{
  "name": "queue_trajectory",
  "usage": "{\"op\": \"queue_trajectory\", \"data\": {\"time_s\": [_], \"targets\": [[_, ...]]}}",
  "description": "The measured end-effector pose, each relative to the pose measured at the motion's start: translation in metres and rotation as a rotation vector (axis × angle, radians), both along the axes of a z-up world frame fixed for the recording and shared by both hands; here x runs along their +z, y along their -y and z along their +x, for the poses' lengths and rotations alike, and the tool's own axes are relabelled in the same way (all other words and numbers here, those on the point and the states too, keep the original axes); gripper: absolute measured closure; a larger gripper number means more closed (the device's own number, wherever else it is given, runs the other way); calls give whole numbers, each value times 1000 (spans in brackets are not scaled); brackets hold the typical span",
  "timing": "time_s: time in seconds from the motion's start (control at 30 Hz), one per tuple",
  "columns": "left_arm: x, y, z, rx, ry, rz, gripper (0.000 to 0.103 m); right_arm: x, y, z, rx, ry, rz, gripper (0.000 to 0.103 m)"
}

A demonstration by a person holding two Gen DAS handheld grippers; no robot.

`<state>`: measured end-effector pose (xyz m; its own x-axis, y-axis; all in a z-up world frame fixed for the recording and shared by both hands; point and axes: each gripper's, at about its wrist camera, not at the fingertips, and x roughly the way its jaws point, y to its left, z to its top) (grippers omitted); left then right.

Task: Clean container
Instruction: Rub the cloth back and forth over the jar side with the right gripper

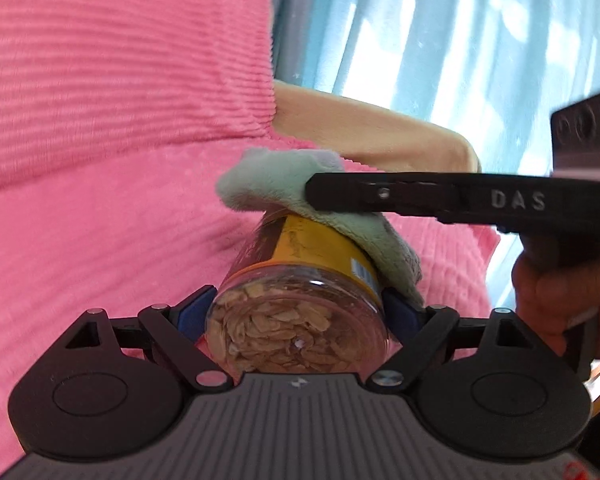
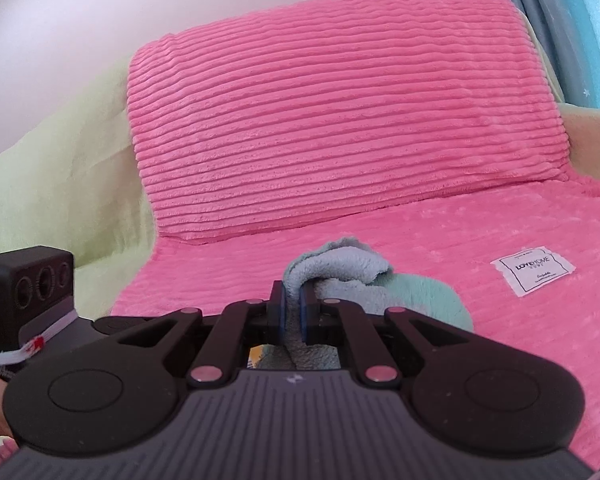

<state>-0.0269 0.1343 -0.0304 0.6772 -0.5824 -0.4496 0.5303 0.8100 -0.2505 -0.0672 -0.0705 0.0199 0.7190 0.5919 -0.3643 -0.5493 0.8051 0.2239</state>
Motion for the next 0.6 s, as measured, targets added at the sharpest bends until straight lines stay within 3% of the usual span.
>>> {"op": "queue_trajectory", "data": {"time_s": [0.2,0.3,0.4,0.6], "targets": [[-2,6,-11,-4,37,39,16,0,3,-3,-4,-4,4,98],[-1,14,-24,-13,98,125,16,1,4,-4,6,-6,8,98],[-1,23,-33,-22,163,221,16,1,-2,-8,88,-8,13,97],[-2,29,-39,-28,193,259,17,2,-23,-21,242,7,-16,98]]}}
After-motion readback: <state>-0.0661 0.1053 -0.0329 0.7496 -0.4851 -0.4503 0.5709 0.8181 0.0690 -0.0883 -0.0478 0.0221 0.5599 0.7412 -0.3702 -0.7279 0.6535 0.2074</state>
